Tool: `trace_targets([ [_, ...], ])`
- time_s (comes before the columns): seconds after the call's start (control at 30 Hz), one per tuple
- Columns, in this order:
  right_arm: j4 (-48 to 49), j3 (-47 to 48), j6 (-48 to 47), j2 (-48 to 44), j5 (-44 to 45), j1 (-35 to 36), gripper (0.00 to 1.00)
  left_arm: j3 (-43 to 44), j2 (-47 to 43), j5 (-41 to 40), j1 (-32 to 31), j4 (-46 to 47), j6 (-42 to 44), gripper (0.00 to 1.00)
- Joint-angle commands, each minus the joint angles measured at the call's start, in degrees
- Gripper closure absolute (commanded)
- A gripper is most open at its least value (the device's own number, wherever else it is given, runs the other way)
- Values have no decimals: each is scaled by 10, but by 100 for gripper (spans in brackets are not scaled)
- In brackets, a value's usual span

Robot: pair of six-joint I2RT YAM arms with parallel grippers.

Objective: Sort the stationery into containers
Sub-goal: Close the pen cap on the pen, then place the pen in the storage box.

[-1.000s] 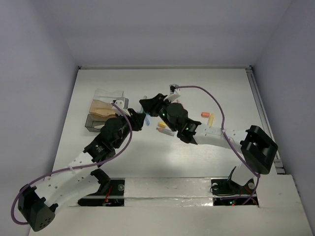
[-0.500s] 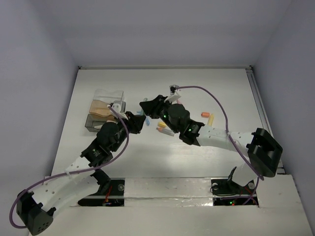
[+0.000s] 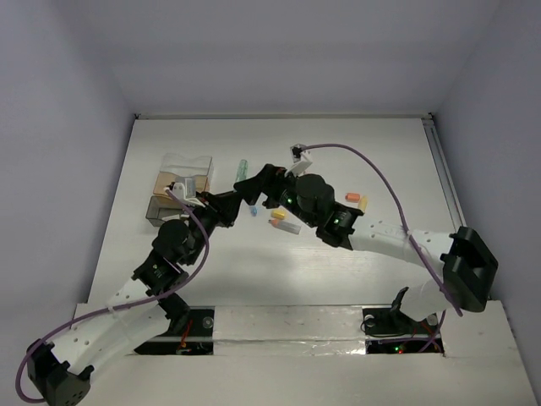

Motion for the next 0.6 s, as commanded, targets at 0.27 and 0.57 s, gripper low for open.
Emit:
trace_targets([
  [0.27,-33,-32,-11,-116,-100,-83,0,-5,12,-70,5,68,1,100],
  [0.57,-109,-95,-52,-194,-97,-111,0,37,92,-175,5,47,-23,100],
])
